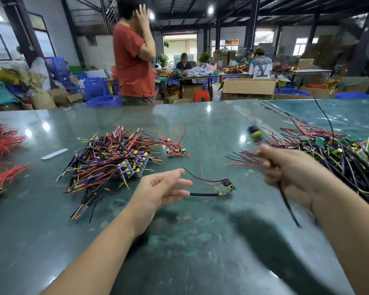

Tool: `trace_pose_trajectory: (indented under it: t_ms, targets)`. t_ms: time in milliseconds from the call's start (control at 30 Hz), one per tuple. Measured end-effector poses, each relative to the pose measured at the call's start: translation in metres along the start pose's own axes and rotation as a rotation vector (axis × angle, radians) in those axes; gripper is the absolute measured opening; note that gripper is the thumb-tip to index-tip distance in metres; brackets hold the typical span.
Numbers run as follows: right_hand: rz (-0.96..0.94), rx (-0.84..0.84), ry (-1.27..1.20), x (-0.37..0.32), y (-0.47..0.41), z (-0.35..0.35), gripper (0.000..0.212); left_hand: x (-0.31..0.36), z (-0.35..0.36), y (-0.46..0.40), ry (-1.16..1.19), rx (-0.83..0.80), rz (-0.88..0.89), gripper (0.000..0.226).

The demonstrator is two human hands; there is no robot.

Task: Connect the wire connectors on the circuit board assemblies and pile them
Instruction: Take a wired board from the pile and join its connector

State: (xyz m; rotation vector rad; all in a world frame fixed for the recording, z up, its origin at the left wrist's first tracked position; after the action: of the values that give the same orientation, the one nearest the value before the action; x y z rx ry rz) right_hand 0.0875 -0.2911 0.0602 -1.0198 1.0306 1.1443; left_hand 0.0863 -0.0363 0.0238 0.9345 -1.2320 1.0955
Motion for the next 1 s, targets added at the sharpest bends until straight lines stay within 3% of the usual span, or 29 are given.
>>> trace_pose_trajectory:
  t_ms: [67, 133, 233, 367, 600, 800, 1000]
  targets:
    - [-0.146, 0.235, 0.167, -0.018, -0.008, -0.041, 0.024, 0.000, -0.002, 0.001, -0.007, 0.009, 0.010, 0.047]
    - [-0.256, 0.448, 0.525, -0.031, -0.010, -0.076, 0.030, -0.003, -0.002, 0.000, -0.024, 0.004, 0.009, 0.048]
    - [-0.271, 0.599, 0.752, -0.035, -0.011, -0.103, 0.037, -0.006, 0.000, -0.001, -0.044, -0.016, -0.006, 0.044]
    - [-0.250, 0.620, 0.928, -0.035, -0.014, -0.111, 0.031, -0.008, 0.000, -0.003, -0.048, -0.022, -0.015, 0.030]
    - [-0.228, 0.649, 1.274, -0.045, -0.013, -0.104, 0.033, -0.008, -0.001, -0.003, -0.036, -0.019, -0.006, 0.029]
    - [-0.186, 0.627, 1.389, -0.040, -0.011, -0.096, 0.033, -0.008, -0.001, -0.003, -0.050, -0.021, -0.004, 0.028]
    - [-0.386, 0.557, 1.585, -0.046, -0.005, -0.056, 0.030, -0.008, 0.000, -0.002, -0.065, -0.024, -0.001, 0.025]
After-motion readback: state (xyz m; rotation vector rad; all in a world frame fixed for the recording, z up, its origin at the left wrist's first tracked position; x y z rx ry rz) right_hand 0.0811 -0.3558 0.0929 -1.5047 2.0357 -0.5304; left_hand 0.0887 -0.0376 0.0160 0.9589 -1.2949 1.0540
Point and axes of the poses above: each hand's wrist, its own y-axis away from the middle knuckle, its own z-axis out of the palm, x = y × z, the point moved 8 cm from there along -y, towards the middle knuckle, and after that the axes turned 6 degrees about -z, right-handed, at the moved point
